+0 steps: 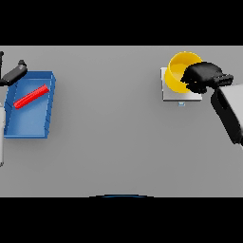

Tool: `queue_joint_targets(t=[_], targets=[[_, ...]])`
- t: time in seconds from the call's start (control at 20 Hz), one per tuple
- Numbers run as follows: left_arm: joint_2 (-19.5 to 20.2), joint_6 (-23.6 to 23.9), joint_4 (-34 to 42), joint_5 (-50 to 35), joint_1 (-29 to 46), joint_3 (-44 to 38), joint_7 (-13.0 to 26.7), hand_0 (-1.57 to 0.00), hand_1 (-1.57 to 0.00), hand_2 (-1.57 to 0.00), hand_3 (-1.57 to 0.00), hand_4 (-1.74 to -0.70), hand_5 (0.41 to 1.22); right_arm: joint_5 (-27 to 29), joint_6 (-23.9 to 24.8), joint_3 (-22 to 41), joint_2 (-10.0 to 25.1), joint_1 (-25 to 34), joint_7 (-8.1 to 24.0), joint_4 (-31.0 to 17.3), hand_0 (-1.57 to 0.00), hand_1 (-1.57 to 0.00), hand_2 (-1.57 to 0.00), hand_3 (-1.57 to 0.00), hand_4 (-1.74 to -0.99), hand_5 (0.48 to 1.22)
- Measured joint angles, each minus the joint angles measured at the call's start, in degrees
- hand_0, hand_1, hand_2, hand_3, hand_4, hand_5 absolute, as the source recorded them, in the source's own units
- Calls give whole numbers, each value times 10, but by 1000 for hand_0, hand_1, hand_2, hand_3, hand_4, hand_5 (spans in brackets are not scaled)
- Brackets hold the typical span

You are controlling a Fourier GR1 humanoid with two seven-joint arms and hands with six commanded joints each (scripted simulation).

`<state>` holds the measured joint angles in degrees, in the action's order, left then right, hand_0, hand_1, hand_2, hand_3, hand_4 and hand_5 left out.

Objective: Pick up the red beaker and tilt it to pour out 1 green nut into yellow bowl. Pick up the yellow bowl and place it on the metallic measuring scale.

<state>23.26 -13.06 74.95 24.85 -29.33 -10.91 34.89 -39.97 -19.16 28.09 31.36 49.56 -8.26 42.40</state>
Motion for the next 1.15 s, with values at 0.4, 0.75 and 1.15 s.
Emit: queue_joint_targets(t=[0.4, 0.75, 1.15], targets=[[3, -4, -15, -1, -5, -6, -10, 1, 1, 1, 1, -847, 771, 13, -8, -10, -14, 8, 12, -36, -1053, -781, -776, -982, -1580, 1037], [-2, -3, 0, -4, 2, -3, -13, 1, 1, 1, 1, -853, 772, 24, -41, -16, -11, 16, 21, -43, -297, -223, -297, -509, -1487, 848], [-4, -2, 5, 3, -1, -1, 0, 1, 1, 1, 1, -851, 768, 10, -40, -1, -3, 12, 6, -43, -49, -37, -59, -263, -1414, 796]])
